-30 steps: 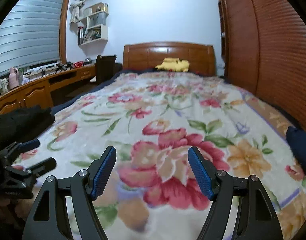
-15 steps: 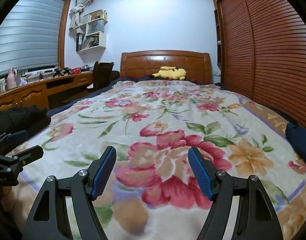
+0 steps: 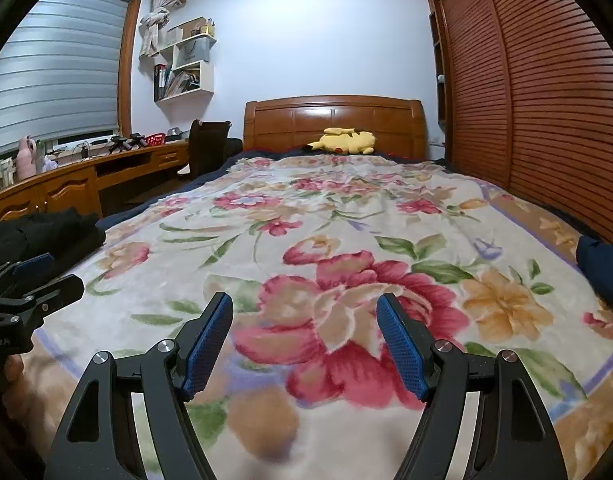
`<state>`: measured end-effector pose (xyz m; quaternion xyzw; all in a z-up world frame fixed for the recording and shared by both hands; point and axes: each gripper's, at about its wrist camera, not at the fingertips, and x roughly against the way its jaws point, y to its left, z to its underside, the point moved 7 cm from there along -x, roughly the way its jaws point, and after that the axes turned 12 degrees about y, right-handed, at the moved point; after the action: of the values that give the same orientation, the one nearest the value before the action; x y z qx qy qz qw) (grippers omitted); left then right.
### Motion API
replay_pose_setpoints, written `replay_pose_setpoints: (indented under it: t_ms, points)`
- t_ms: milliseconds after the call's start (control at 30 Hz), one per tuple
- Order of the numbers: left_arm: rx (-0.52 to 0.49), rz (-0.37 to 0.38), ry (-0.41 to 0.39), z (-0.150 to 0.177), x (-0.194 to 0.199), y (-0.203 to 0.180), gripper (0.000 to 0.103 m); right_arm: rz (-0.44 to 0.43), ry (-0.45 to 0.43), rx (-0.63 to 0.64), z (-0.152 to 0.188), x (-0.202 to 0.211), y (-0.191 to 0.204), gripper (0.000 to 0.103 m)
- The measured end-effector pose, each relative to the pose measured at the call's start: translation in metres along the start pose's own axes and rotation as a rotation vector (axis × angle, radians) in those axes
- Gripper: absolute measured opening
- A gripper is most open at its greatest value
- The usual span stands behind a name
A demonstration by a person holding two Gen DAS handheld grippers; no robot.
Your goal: Fold large clothes
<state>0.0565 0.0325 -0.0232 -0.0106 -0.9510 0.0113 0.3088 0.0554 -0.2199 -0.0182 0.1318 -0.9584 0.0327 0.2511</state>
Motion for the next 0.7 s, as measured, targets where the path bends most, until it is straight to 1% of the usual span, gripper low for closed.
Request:
replay_pose_setpoints:
  t_ms: [233, 700]
  points:
    - [0.016, 0.010, 0.006, 0.0006, -0.0010, -0.0003, 0.103, -0.002, 0.000, -0.001, -0.0001, -0.0002, 0.0006, 0.076]
    - [0.024, 0.005, 0.005, 0.0014, -0.0017, 0.0022, 0.103, -0.001, -0.001, -0.001, -0.0003, -0.0006, 0.0020, 0.076]
